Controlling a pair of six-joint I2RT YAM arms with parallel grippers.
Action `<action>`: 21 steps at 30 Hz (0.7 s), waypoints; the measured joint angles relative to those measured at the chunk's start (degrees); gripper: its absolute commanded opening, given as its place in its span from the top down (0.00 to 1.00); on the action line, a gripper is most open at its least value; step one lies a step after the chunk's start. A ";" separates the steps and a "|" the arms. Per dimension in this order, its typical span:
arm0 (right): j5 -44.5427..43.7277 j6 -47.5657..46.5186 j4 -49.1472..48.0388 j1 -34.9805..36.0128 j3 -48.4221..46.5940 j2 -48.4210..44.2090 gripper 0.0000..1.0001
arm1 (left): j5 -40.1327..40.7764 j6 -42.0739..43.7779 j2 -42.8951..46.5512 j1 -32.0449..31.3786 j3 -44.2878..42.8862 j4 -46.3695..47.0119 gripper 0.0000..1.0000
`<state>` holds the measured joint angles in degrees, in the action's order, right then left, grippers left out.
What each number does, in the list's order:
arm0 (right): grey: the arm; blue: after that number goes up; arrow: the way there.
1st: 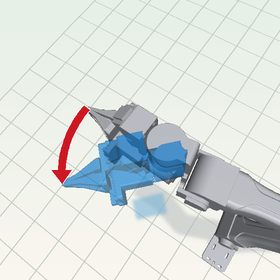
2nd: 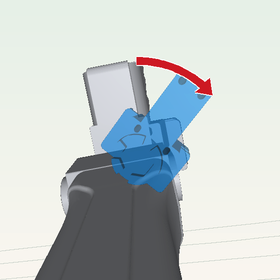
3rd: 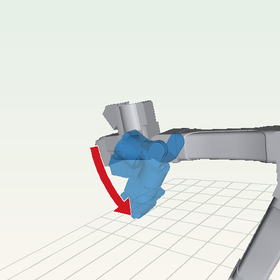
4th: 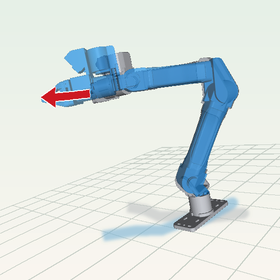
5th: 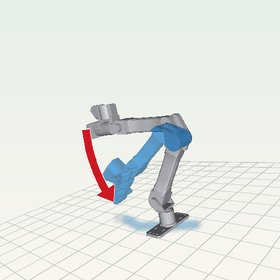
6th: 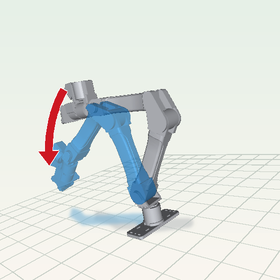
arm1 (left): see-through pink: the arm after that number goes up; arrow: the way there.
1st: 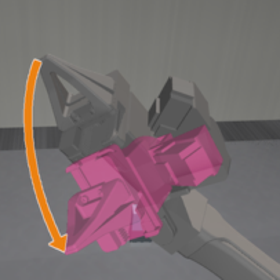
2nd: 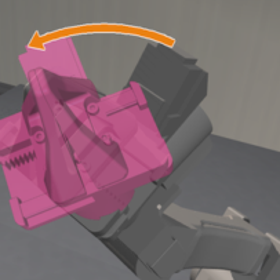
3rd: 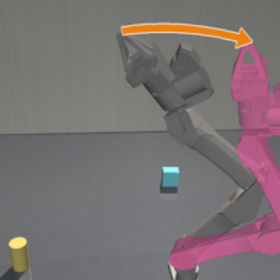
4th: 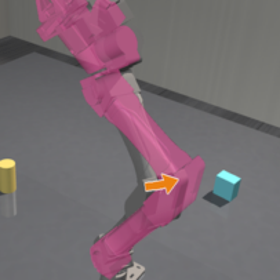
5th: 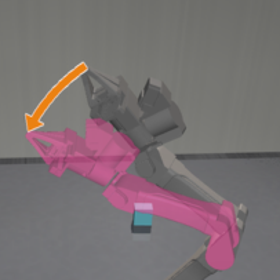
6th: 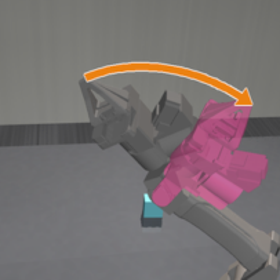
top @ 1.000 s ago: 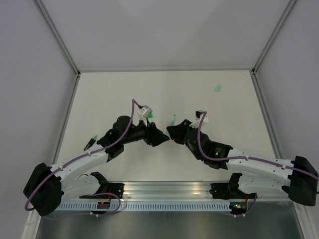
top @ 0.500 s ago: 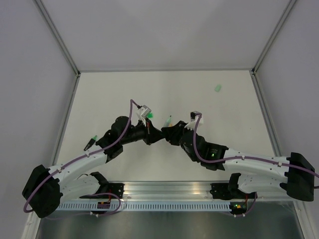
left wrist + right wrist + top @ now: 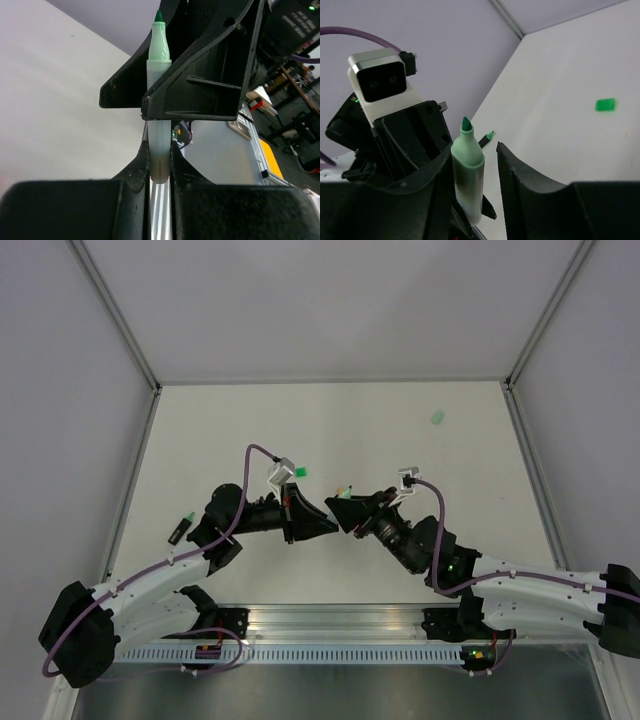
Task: Insert the pens into the pen caps
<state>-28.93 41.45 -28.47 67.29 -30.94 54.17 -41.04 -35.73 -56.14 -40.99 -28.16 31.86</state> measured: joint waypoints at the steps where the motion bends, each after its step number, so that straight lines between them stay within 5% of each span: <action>1: 1.07 -0.83 -1.53 0.02 0.85 -0.57 0.58 | -0.92 -0.70 0.00 0.00 0.24 1.01 0.98; 6: 6.36 -4.52 -8.17 0.20 4.72 -4.00 0.73 | -4.83 -3.30 -0.35 -0.02 0.94 4.63 0.98; 8: 8.17 -5.42 -9.86 0.22 5.22 -4.76 0.91 | -5.90 -3.74 -0.35 -0.02 0.96 5.88 0.98; 11: 11.13 -6.78 -11.56 0.15 5.49 -5.03 1.00 | -7.80 -4.96 -0.33 -0.04 0.96 7.87 0.83; 15: 13.81 -7.67 -11.80 0.09 4.44 -3.39 1.00 | -9.14 -5.99 -0.33 0.00 1.14 8.61 0.65; 21: 16.48 -7.67 -12.76 0.07 3.85 0.63 1.00 | -9.14 -6.10 -0.39 0.04 1.33 8.66 0.65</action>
<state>-12.45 33.78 -41.23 67.35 -27.09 54.81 -50.17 -41.82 -56.53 -40.95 -26.83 40.51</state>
